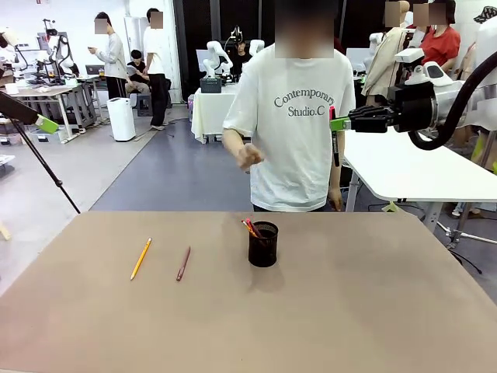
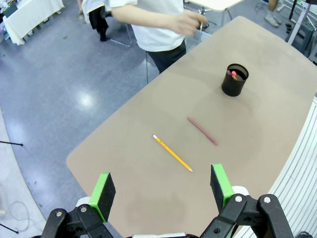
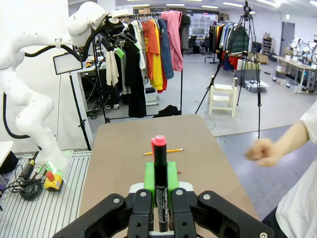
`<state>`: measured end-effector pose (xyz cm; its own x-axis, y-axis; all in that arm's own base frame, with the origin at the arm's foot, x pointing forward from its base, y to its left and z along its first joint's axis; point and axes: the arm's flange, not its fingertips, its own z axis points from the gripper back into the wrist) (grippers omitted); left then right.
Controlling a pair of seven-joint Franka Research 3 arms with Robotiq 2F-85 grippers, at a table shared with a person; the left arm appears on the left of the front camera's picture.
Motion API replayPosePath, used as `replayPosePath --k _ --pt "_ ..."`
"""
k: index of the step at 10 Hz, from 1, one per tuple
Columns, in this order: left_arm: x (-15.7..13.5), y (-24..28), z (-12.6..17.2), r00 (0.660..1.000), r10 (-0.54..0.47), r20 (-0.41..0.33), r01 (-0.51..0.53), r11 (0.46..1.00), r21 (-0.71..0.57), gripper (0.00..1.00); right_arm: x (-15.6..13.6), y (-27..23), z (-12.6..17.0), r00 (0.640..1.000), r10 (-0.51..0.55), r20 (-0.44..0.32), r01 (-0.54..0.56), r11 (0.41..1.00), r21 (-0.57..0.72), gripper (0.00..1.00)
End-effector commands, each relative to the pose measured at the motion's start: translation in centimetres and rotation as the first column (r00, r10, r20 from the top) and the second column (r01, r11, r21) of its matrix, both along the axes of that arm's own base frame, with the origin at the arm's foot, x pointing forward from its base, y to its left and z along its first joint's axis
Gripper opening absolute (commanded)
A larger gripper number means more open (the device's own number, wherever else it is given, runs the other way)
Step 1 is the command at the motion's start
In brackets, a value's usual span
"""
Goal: Place the pens into the pen holder.
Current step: Pick up a writing instrument from the table and place it into the Pen holder.
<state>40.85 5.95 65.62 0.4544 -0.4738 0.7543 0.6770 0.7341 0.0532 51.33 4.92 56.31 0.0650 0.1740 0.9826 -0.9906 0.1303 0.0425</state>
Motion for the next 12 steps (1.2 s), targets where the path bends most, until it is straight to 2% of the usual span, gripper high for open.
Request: replayPosePath --k 1,6,7,8,10,12 --pt "-0.2 -0.1 0.0 1.000 -0.008 0.003 0.008 1.000 0.001 1.00 0.0 0.0 0.2 1.000 -0.005 0.003 0.005 1.000 -0.002 0.00" --pt "-0.2 -0.1 0.0 1.000 -0.008 0.003 0.008 1.000 0.001 1.00 0.0 0.0 0.0 1.000 0.000 0.000 0.000 1.000 0.000 0.00" --pt "-0.2 -0.1 0.0 1.000 -0.008 0.003 0.008 1.000 0.001 1.00 0.9 0.3 -1.4 0.999 0.012 0.043 -0.013 1.000 0.022 0.00" --pt "-0.2 -0.1 0.0 1.000 -0.008 0.003 0.008 1.000 0.001 1.00 1.9 1.3 -3.3 0.998 0.038 0.052 -0.040 0.998 0.052 0.00" --pt "-0.2 -0.1 0.0 1.000 -0.008 0.003 0.008 1.000 0.001 1.00 3.6 3.5 -6.2 0.998 0.053 0.042 -0.053 0.999 -0.001 0.00" --pt "-0.2 -0.1 0.0 1.000 -0.008 0.003 0.008 1.000 0.001 1.00 5.7 5.9 -8.8 0.991 0.090 0.095 -0.089 0.996 -0.015 0.00"
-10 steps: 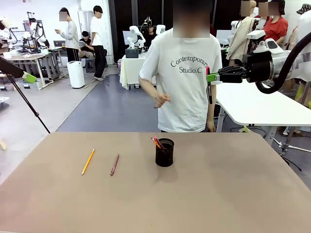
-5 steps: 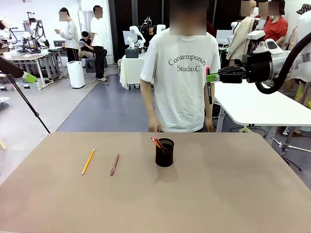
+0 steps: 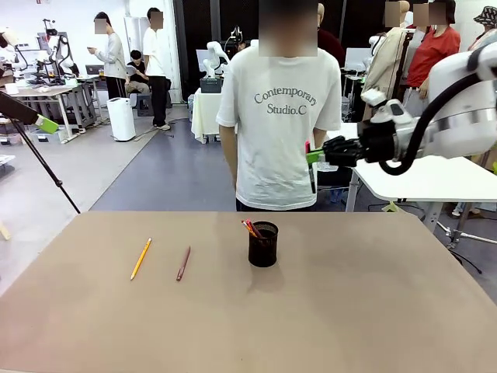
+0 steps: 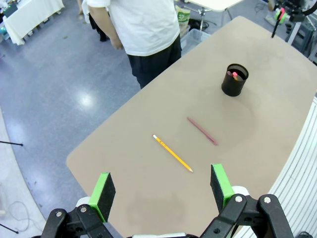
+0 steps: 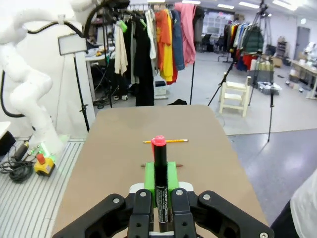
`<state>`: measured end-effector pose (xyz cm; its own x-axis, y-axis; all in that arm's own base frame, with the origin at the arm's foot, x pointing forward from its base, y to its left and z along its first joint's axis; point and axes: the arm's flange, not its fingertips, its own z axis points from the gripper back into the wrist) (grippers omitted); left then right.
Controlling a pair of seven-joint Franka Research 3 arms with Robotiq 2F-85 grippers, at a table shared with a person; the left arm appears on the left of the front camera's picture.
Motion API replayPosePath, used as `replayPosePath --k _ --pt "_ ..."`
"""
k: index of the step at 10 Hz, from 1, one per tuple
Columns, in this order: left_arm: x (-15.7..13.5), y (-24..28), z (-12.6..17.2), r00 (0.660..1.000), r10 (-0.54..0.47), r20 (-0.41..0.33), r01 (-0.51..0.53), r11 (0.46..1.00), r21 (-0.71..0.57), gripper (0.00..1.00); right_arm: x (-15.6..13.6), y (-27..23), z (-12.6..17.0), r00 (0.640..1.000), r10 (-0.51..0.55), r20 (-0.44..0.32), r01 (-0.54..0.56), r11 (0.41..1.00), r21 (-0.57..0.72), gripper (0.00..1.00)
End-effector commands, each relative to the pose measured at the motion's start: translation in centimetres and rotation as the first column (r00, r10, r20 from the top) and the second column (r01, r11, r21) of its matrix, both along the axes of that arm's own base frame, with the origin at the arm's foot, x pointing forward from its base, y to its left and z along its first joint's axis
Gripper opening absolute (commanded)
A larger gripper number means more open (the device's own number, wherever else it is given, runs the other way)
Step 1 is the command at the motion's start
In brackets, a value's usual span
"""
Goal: Place the pens into the pen holder.
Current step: Pick up a writing instrument from the table and place it into the Pen holder.
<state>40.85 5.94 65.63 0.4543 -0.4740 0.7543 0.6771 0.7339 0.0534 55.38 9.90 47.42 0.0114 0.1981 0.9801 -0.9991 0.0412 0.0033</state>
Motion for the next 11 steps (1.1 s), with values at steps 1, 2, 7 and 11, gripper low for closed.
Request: replayPosePath --k 1,2,7,11 --pt "-0.2 0.0 0.0 1.000 -0.008 0.003 0.008 1.000 0.001 1.00 2.3 1.9 -1.2 0.997 0.007 0.076 -0.008 1.000 0.018 0.00" --pt "-0.2 0.0 0.0 1.000 -0.008 0.003 0.008 1.000 0.001 1.00 2.8 2.6 -2.0 0.997 0.029 0.070 -0.031 0.999 0.023 0.00" --pt "-0.2 0.0 0.0 1.000 -0.008 0.003 0.008 1.000 0.001 1.00 5.2 7.0 -7.8 0.993 0.114 0.007 -0.114 0.991 0.077 0.00" --pt "-0.2 0.0 0.0 1.000 -0.008 0.003 0.008 1.000 0.001 1.00 6.2 9.0 -11.6 0.988 0.141 -0.064 -0.138 0.989 0.049 0.00"
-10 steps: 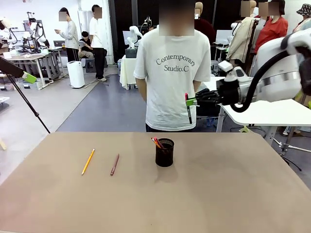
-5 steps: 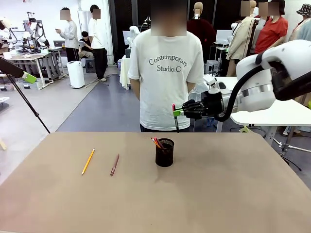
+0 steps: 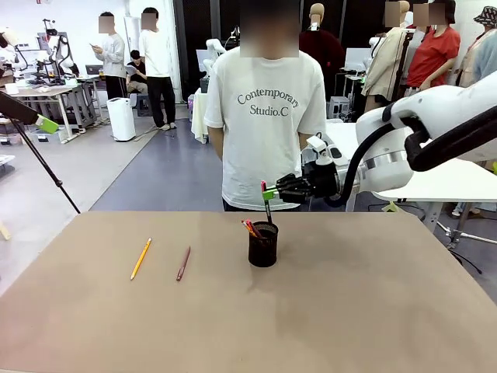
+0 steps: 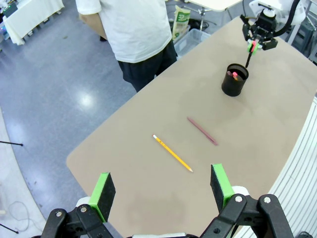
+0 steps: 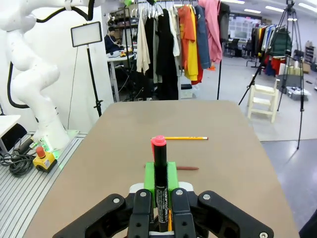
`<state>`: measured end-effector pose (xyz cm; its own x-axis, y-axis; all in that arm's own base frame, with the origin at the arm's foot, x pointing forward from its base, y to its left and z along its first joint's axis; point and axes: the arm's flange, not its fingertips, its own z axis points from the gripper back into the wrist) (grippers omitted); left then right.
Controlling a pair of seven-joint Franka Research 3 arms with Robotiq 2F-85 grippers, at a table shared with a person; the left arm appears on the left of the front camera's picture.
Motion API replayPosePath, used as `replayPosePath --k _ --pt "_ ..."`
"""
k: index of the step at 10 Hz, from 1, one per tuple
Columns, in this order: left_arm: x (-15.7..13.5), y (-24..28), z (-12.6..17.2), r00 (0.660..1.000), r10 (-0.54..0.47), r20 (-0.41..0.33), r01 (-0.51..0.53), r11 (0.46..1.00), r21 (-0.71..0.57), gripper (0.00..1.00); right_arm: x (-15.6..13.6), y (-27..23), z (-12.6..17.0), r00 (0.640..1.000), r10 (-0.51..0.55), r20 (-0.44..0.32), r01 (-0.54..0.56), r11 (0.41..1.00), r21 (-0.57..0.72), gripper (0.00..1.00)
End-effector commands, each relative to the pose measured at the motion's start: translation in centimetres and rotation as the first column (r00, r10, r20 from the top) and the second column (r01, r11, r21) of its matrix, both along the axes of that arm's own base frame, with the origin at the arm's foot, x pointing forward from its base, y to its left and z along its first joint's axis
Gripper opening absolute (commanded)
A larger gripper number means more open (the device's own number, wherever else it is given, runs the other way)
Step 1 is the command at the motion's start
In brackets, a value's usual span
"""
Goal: Place the pens into the pen holder.
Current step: Pick up a writing instrument from the table and place it into the Pen holder.
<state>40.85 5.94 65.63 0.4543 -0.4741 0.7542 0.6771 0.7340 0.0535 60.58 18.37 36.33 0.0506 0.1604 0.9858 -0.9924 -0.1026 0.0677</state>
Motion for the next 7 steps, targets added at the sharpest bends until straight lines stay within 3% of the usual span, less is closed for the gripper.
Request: replayPosePath --k 1,4,6,7 --pt "-0.2 0.0 0.0 1.000 -0.008 0.003 0.008 1.000 0.001 1.00 1.3 1.0 -1.5 1.000 0.002 -0.019 -0.002 1.000 0.000 0.00" --pt "-0.2 0.0 0.0 1.000 -0.008 0.003 0.008 1.000 0.001 1.00 1.4 1.4 -3.3 0.998 0.011 -0.061 -0.012 1.000 -0.024 0.00" --pt "-0.2 0.0 0.0 1.000 -0.008 0.003 0.008 1.000 0.001 1.00 1.7 1.0 -3.0 0.997 -0.012 -0.076 0.012 1.000 0.005 0.00" --pt "-0.2 0.0 0.0 1.000 -0.008 0.003 0.008 1.000 0.001 1.00 0.5 0.9 -4.1 0.998 0.011 -0.057 -0.011 1.000 -0.008 0.00"
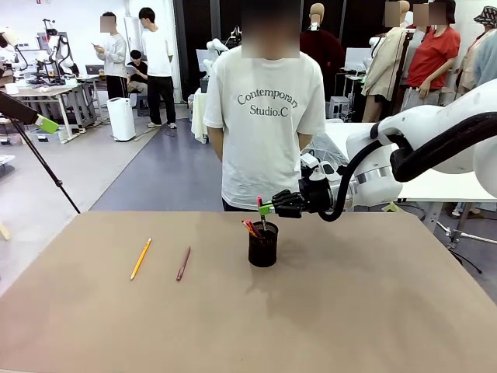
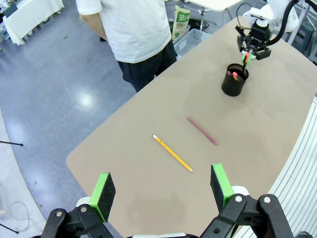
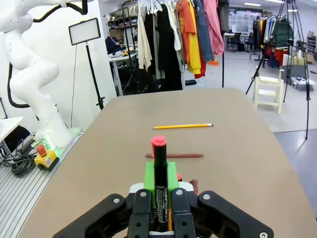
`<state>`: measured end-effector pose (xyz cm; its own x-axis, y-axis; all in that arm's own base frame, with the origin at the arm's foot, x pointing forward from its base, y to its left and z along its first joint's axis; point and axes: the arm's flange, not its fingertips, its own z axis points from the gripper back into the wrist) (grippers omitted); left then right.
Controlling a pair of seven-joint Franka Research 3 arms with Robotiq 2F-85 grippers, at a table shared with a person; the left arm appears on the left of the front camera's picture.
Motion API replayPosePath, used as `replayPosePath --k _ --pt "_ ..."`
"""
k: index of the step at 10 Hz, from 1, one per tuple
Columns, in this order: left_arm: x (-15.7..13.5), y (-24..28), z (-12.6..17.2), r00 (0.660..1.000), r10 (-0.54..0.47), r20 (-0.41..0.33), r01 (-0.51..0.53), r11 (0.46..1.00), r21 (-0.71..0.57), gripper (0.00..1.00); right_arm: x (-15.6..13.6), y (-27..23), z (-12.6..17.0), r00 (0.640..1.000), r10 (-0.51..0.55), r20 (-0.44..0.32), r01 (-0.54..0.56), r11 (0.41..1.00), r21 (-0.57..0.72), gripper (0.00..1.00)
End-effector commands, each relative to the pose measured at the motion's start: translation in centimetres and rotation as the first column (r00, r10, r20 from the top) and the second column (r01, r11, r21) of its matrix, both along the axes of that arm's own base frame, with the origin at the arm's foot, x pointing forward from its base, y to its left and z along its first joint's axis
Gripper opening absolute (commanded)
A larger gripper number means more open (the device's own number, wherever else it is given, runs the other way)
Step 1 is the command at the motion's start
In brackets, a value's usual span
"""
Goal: Place the pens into the pen holder.
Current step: Pick up a writing instrument from the table and place it into the Pen holder.
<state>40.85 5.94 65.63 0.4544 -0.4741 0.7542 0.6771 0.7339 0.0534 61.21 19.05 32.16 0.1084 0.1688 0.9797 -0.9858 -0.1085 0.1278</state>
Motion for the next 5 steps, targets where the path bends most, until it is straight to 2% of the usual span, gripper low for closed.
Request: replayPosePath --k 1,5 --pt "-0.17 -0.04 0.00 1.000 -0.008 0.003 0.008 1.000 0.001 1.00 -0.08 0.23 0.04 1.000 0.005 0.003 -0.005 1.000 0.000 0.00" --pt "-0.17 -0.04 0.00 1.000 -0.008 0.003 0.008 1.000 0.001 1.00 -0.08 0.23 0.04 1.000 0.005 0.003 -0.005 1.000 0.000 0.00"
